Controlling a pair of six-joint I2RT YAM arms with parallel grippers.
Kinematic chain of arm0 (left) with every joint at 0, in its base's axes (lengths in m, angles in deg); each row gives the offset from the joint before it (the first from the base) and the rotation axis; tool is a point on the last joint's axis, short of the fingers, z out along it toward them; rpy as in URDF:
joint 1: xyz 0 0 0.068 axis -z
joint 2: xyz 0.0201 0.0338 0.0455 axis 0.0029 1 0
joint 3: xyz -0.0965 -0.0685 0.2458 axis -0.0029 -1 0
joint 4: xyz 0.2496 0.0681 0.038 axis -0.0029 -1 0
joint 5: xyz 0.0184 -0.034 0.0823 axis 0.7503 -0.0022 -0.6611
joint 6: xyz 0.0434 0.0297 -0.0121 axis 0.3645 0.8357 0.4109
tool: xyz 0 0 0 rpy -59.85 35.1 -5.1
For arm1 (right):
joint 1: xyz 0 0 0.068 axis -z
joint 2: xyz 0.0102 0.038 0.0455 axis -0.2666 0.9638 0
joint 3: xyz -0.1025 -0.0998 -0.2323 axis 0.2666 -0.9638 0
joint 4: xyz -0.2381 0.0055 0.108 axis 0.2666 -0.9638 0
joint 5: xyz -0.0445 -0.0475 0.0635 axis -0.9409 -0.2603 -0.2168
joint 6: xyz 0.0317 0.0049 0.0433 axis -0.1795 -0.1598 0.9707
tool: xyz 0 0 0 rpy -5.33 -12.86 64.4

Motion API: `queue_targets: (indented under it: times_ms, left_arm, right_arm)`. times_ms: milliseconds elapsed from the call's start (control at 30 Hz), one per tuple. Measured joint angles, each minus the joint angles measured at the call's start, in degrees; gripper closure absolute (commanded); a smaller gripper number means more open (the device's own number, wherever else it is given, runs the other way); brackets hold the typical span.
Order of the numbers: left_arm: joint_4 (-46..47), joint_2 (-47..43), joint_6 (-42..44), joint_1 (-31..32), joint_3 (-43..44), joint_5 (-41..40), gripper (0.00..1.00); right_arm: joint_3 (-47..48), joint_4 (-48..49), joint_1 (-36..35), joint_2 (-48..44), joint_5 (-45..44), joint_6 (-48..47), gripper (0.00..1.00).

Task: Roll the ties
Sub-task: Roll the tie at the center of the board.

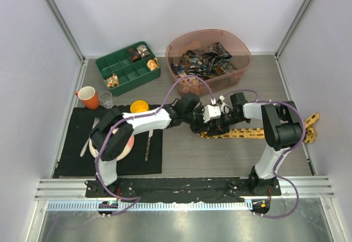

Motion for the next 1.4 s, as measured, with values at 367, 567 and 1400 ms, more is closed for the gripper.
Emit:
queue_targets:
  times_ms: [367, 567, 1400]
  left_arm:
    - [1.1, 5.1, 1.2, 0.5, 0.5, 0.2, 0.55]
    - [1.0, 4.9, 2.7, 0.5, -1.5, 0.4, 0.55]
    - [0.9, 5.3, 3.9, 0.5, 1.0, 2.2, 0.39]
  right_arm:
    - [0.2, -2.4, 0.3, -1.9, -1.8, -1.2, 0.74]
    - [0.2, -5.4, 1.0, -6.7, -2.2, -2.6, 0.58]
    - [0.2, 1.4, 1.6, -3.4, 5.3, 2.3, 0.94]
